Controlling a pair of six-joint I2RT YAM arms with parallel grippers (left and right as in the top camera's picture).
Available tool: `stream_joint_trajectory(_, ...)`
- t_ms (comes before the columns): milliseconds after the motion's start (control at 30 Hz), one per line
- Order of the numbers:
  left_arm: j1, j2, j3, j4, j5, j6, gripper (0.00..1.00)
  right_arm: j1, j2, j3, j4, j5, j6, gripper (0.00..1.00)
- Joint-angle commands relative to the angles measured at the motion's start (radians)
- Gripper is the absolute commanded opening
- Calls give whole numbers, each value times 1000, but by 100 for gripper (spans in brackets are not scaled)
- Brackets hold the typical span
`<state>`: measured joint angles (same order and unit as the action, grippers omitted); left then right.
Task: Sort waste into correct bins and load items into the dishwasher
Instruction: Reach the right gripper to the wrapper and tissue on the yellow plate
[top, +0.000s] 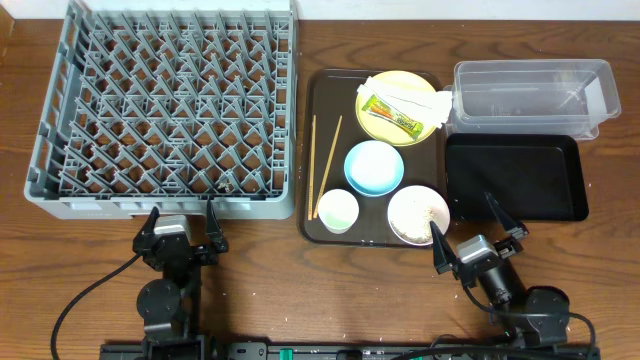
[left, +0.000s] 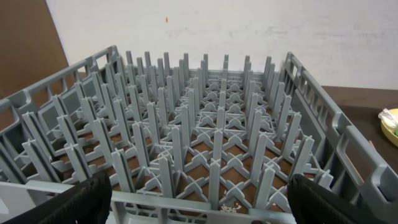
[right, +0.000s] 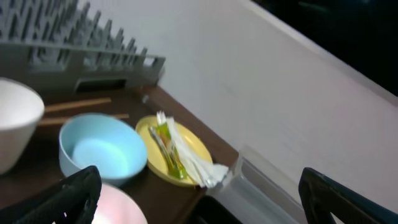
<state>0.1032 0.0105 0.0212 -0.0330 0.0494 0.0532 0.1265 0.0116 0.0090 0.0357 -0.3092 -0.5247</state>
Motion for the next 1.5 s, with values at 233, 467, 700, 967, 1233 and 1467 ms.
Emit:
stream_joint_trajectory(233, 4, 0, -17, -36, -15, 6, 92, -2, 118, 143, -35, -51, 233, 99)
stream_joint_trajectory(467, 4, 0, -17, -36, -15, 6, 92, -2, 492, 455, -168, -86, 233, 99)
stream_joint_trajectory(700, 4, 0, -17, -36, -15, 6, 92, -1, 932, 911, -429, -167, 233, 99)
stream_joint_trajectory(967, 4, 0, -17, -36, -15, 6, 92, 27, 1424, 1559, -881, -166, 214, 99)
stream_joint_trajectory(1233, 4, 0, -17, -36, -15, 6, 92, 44, 1717, 1864, -992, -134, 101, 99)
stream_joint_trajectory(1467, 4, 0, -17, -36, -15, 6, 92, 45, 1836, 1860, -859, -148, 97, 99)
